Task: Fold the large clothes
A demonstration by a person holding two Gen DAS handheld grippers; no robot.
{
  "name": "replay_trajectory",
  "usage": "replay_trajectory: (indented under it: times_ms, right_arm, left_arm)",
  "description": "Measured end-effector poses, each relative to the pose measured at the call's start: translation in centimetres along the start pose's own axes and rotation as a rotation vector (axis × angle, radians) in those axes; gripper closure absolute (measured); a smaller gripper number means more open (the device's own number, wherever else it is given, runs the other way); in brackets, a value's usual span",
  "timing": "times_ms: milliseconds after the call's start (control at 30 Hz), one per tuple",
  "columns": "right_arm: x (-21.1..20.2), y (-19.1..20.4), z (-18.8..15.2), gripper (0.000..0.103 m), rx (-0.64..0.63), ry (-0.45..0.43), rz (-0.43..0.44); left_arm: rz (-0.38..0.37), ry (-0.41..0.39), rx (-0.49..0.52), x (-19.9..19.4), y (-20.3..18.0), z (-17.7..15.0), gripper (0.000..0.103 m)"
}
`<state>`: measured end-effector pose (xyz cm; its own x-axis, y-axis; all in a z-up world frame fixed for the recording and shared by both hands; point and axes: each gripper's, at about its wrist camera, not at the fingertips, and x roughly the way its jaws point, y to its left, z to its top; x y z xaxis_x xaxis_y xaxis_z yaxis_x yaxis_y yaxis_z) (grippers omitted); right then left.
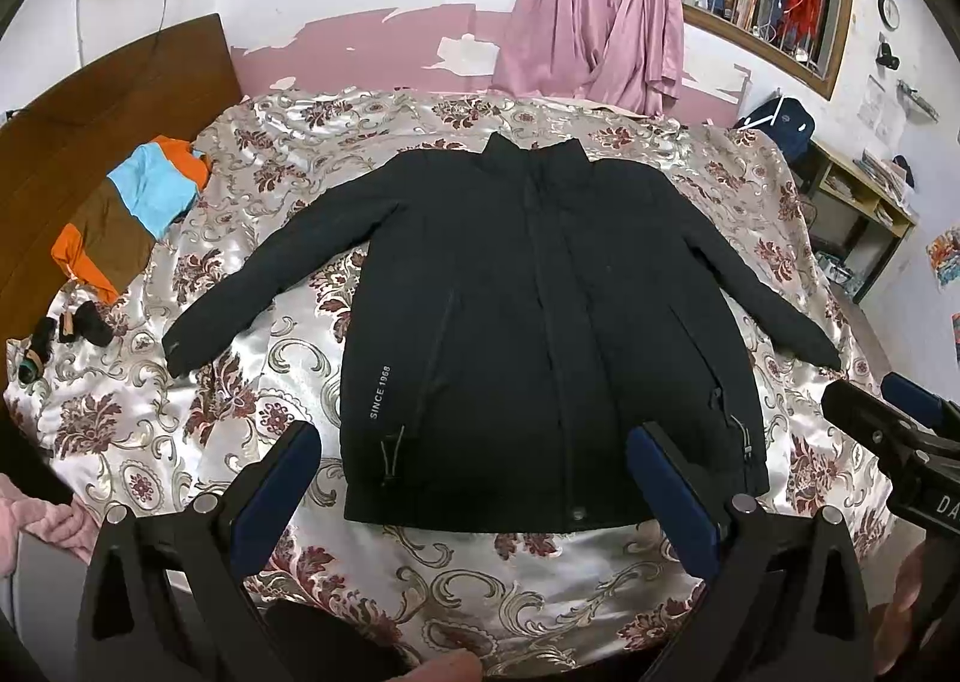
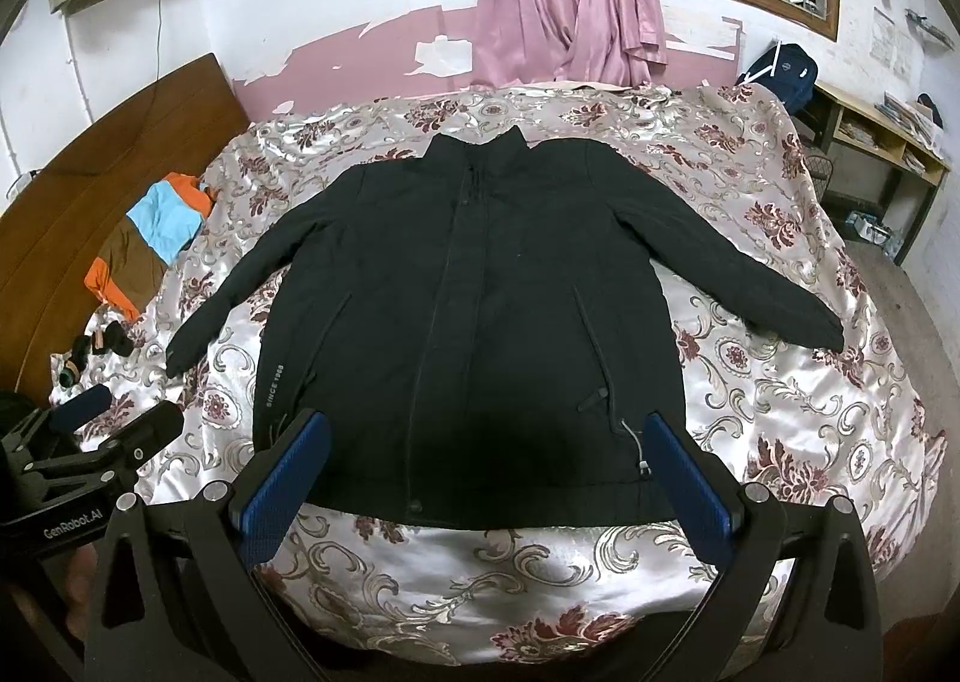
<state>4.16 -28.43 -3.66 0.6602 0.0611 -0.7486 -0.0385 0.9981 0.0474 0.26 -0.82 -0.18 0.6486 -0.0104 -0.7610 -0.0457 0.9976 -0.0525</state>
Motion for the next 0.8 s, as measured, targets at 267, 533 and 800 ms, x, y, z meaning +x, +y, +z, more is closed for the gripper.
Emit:
replay_trajectory:
  times_ms: [267, 533, 800]
  right_arm:
    - [-0.1, -0.06, 0.02, 0.001, 0.0, -0.002, -0.001]
    - [-0.08, -0.09, 0.03, 0.001, 0.001, -0.002, 0.0]
    - [-0.42, -0.07, 0.29, 0.001, 0.004, -0.008, 0.001]
  left_arm:
    - [0.001, 0.002, 0.0, 0.13, 0.19, 0.13, 0.0]
    - [0.0, 0.004, -0.001, 0.12, 0.24, 0.21, 0.0]
    - [-0.001, 0.005, -0.001, 0.11, 0.24, 0.24, 0.0]
